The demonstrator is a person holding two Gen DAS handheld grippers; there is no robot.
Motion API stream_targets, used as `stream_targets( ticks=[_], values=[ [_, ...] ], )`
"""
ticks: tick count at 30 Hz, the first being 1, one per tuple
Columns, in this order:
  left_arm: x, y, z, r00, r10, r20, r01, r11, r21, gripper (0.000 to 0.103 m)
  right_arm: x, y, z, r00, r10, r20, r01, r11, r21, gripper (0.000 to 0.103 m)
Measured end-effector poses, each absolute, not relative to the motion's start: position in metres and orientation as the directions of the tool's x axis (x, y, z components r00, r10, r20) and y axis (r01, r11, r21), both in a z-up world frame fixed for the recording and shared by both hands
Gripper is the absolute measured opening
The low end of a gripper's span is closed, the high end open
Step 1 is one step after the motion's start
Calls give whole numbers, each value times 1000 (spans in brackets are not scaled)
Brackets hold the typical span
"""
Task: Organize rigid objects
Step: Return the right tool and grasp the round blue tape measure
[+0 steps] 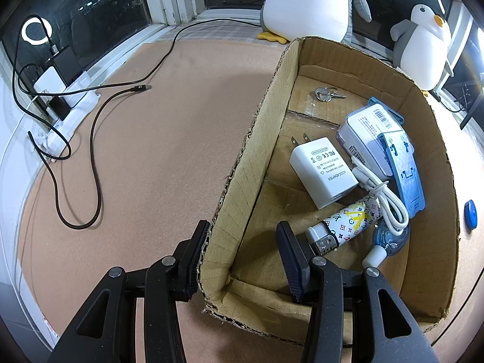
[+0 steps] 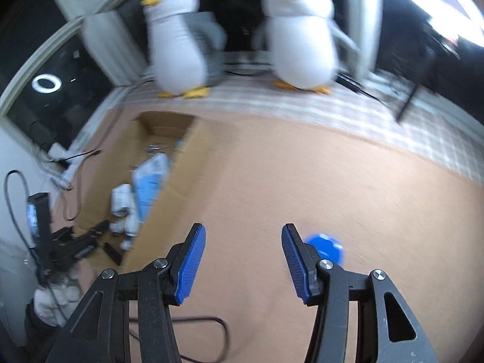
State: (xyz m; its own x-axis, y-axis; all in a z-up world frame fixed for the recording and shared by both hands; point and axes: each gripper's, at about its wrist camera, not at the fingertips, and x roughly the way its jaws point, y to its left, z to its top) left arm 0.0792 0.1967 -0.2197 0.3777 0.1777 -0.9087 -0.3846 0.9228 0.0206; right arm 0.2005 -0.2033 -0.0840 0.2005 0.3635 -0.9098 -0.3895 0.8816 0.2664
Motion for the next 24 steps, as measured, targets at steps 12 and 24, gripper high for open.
stream_targets(
  ticks=[12,24],
  values=[
    [80,196,-219,378,179,-909,-383,923,22,49,213,-250,-136,145,285,-947,-249,937,244,48],
    [81,195,-219,378,178,-908,-384,923,21,49,227,-249,-166,37,313,-949,-169,938,302,49]
  ],
)
